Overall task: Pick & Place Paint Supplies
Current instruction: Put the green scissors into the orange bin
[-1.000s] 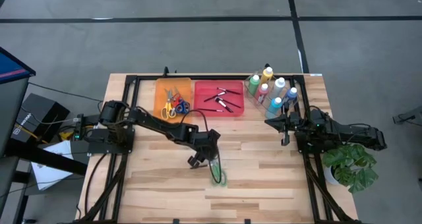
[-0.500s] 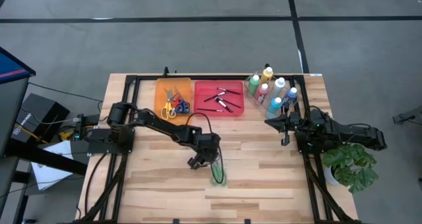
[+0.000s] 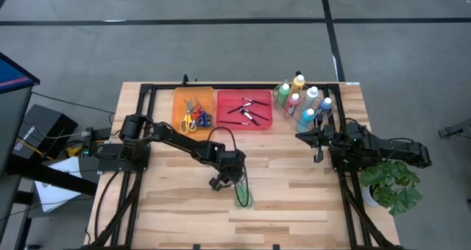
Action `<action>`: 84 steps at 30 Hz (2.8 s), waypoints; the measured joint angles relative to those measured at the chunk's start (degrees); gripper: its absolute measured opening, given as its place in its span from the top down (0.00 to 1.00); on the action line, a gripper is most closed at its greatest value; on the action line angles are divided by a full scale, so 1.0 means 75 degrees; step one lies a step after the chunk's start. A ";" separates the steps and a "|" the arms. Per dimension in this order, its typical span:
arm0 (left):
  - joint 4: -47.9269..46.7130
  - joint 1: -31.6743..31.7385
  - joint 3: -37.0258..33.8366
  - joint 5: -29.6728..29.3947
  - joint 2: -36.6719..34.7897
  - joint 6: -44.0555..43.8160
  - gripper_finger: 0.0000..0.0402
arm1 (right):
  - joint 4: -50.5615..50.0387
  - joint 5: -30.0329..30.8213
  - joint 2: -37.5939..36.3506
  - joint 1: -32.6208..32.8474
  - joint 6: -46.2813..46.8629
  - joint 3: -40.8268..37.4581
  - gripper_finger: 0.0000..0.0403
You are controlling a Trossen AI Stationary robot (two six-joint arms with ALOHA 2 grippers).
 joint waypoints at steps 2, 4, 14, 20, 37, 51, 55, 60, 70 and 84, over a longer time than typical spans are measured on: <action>-0.0032 -0.0003 -0.0003 0.0018 0.0000 -0.0003 0.75 | 0.0000 -0.0003 0.0000 0.0003 -0.0001 0.0000 1.00; -0.0055 -0.0008 -0.0003 0.0021 0.0000 -0.0003 0.79 | 0.0000 0.0000 0.0000 0.0000 -0.0001 -0.0002 1.00; -0.0083 -0.0023 -0.0011 -0.0039 -0.0002 -0.0592 0.88 | 0.0002 0.0000 0.0002 0.0000 -0.0001 -0.0001 1.00; -0.0083 -0.0038 -0.0012 -0.0072 -0.0003 -0.0941 0.86 | 0.0003 0.0000 0.0001 0.0002 0.0001 -0.0001 1.00; -0.0192 -0.0020 -0.0044 -0.0236 -0.1733 -0.1782 0.89 | 0.0002 -0.0001 0.0000 0.0000 0.0001 -0.0001 1.00; -0.0189 -0.0017 -0.0026 -0.0186 -0.4366 -0.2719 1.00 | 0.0000 -0.0002 0.0003 0.0002 0.0001 -0.0002 1.00; 0.0188 -0.0016 -0.0025 -0.0429 -0.4368 -0.2718 0.98 | 0.0000 0.0000 0.0000 0.0003 0.0001 -0.0002 1.00; 0.0862 -0.0009 -0.0023 -0.0655 -0.3772 -0.2687 0.96 | 0.0000 -0.0002 0.0002 0.0003 0.0001 -0.0002 1.00; 0.2709 0.0069 -0.0025 -0.0786 -0.1497 -0.2690 0.73 | -0.0003 -0.0003 0.0003 0.0000 0.0001 -0.0002 1.00; 0.4875 0.0424 0.0338 -0.0418 0.1276 -0.2694 0.60 | 0.0000 -0.0003 0.0002 0.0000 0.0001 -0.0002 1.00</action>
